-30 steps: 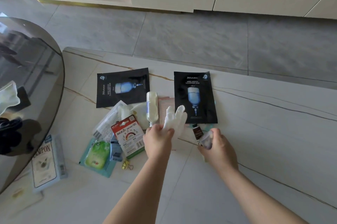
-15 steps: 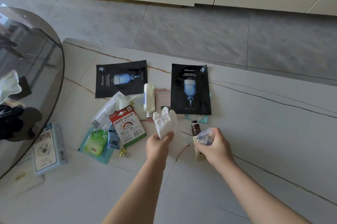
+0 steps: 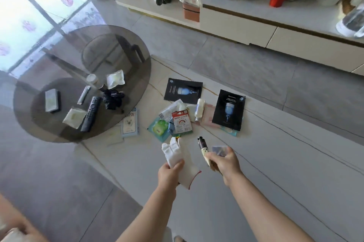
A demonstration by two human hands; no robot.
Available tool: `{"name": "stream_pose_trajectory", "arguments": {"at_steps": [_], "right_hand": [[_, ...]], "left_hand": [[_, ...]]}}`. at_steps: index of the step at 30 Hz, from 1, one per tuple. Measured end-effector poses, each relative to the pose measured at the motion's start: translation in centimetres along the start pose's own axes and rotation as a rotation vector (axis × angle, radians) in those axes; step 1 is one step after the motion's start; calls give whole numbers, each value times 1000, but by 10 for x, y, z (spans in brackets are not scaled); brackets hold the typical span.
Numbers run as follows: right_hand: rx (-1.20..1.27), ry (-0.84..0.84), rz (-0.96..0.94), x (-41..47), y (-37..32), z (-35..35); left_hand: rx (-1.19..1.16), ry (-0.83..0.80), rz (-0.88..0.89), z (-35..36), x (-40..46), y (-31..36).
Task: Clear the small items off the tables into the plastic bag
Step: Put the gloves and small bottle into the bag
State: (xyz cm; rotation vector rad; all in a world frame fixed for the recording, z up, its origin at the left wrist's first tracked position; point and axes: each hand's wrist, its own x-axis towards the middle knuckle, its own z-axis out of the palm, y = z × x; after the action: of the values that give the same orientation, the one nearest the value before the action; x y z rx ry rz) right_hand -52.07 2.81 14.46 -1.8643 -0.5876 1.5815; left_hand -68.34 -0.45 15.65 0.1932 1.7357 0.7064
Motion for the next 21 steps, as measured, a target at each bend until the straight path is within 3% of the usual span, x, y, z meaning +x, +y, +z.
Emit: {"name": "stream_pose_trajectory", "arguments": {"at_steps": [8, 21], "right_hand": [[-105, -362, -30, -131, -18, 72], [-448, -879, -149, -336, 21, 237]], "left_hand": [[-244, 138, 46, -130, -114, -6], [-769, 416, 106, -342, -243, -87]]}}
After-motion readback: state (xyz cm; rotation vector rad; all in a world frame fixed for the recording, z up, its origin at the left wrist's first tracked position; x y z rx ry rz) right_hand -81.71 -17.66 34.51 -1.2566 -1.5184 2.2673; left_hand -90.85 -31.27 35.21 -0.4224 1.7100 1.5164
